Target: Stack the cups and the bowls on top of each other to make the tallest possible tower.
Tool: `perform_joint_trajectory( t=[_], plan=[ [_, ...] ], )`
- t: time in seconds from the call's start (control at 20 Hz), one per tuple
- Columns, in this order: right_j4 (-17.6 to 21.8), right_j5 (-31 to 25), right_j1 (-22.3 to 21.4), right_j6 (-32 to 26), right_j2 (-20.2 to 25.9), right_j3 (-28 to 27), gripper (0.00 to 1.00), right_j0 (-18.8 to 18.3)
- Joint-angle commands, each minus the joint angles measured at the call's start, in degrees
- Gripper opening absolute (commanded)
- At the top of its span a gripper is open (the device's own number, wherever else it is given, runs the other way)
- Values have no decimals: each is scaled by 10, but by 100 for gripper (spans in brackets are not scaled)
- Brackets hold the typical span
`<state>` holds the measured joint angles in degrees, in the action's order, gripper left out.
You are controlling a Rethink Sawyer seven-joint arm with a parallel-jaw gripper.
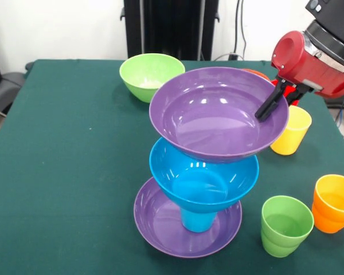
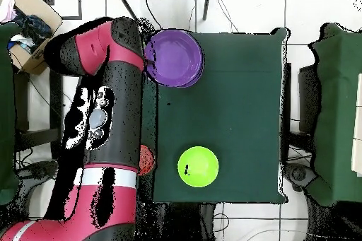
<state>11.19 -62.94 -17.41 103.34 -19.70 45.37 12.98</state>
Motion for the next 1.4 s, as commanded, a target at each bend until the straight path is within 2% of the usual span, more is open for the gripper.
perform_joint_trajectory(
  t=[0.05,0.15,0.9,1.4],
  plan=[
    [11,-94,-14,-139,65,-5,0,-28],
    [14,-97,-10,-140,65,-14,0,-28],
    [21,-77,-3,-122,75,19,0,-31],
    [20,-102,15,-127,79,-24,0,-31]
  ],
)
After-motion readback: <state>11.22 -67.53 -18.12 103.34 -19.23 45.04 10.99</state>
